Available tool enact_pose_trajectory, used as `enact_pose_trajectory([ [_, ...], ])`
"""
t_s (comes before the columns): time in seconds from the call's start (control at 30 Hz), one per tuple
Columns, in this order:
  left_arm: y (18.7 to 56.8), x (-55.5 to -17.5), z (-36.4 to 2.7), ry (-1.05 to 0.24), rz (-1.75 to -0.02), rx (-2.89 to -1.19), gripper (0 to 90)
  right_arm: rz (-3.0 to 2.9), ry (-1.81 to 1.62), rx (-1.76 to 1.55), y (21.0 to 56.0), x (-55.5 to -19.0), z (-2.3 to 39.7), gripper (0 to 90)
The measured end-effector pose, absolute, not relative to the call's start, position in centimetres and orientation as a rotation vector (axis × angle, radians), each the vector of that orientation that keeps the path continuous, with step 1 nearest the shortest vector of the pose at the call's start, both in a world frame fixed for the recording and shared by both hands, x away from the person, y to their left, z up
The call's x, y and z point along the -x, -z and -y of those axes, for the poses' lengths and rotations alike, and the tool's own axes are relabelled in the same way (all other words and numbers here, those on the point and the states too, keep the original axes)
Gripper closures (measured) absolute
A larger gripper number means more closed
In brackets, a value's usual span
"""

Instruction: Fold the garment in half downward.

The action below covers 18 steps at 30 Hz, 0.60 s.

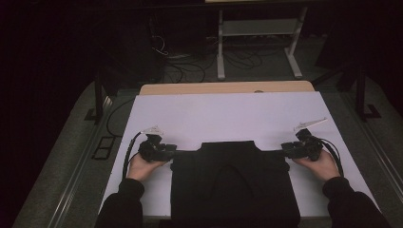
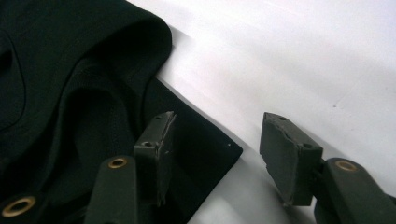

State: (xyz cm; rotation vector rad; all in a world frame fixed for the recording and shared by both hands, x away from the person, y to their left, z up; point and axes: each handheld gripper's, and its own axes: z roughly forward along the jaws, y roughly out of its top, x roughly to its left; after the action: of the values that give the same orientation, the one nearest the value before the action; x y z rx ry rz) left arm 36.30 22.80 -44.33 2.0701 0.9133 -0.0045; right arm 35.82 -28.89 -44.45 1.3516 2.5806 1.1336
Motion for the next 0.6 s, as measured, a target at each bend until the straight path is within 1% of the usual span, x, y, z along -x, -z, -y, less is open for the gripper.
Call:
enact_pose_trajectory([
  [0.17,44.34,-36.27,-22.62,0.001,-0.918,-2.082,51.5,-2.591,-1.124,-1.334,44.47,-35.78,28.76,50.0],
  [0.3,44.45,-36.29,-22.58,0.007,-0.919,-2.088,55.4,-2.595,-1.12,-1.328,44.48,-35.74,28.71,57.4],
  [0.37,44.46,-36.34,-22.56,0.012,-0.931,-2.081,56.4,-2.59,-1.122,-1.343,44.45,-35.77,28.74,59.0],
  [0.6,44.52,-36.38,-22.47,0.012,-0.947,-2.087,65.2,-2.589,-1.133,-1.381,44.4,-35.86,29.05,72.9],
])
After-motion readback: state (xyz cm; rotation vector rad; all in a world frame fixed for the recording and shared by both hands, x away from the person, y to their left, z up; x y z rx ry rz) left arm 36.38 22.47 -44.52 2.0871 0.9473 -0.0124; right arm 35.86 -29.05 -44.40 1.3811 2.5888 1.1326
